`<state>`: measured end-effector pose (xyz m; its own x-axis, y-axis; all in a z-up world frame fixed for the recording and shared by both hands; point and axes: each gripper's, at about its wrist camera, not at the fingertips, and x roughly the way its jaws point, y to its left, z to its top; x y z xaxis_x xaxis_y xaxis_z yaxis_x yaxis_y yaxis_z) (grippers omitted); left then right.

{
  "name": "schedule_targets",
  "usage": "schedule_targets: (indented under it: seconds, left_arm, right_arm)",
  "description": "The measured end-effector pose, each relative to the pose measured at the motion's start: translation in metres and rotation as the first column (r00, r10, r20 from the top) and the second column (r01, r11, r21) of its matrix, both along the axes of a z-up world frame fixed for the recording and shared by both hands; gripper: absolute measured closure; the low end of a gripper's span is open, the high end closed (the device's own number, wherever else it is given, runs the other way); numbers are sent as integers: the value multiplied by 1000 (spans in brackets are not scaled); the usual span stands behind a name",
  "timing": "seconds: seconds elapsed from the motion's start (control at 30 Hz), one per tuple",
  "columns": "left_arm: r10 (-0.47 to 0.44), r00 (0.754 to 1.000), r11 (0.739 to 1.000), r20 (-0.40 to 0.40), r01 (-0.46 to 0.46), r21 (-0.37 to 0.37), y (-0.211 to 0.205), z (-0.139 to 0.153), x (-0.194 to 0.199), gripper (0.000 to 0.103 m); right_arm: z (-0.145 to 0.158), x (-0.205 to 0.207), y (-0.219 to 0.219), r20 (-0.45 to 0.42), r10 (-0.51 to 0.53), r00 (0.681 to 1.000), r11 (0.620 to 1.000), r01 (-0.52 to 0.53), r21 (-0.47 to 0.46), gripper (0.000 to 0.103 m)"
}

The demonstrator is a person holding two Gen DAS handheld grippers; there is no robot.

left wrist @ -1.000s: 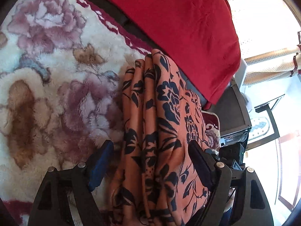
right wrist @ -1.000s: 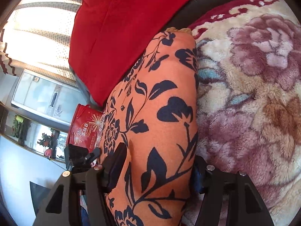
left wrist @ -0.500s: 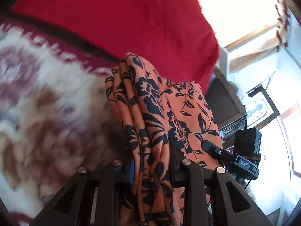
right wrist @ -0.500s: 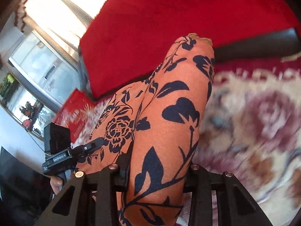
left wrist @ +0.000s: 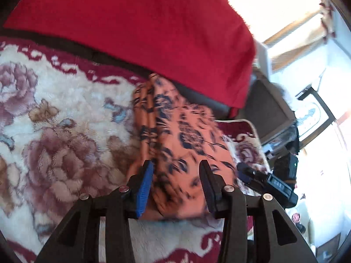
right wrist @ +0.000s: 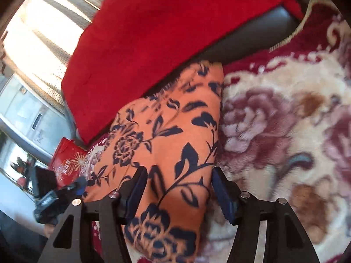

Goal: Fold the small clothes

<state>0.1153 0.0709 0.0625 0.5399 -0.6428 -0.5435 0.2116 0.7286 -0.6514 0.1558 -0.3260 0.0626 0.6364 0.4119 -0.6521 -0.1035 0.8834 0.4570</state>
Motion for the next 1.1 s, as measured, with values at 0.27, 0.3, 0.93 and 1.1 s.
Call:
schedule_targets:
  seconds: [0.27,0.3,0.93,1.1]
  left_arm:
    - [62,988,996,-141,-52,72,1,-42,7,58]
    - [68,987,996,-144,-59,67,2,-39,6,58]
    - [37,999,978,4,-37,203,-12,-36,-12,49]
    - [41,999,983,-4,-40,180,-8,-38,-9,47]
  right_arm:
    - [32,-35,46,84,154,985,987,-158,40,16]
    - [20,-35,56,44,203,978,979,-204,28,16]
    - [12,147,166,-207,354,912,894,-265,363,15]
    - [-30,199,199,-309,286,907,925,-178,335,15]
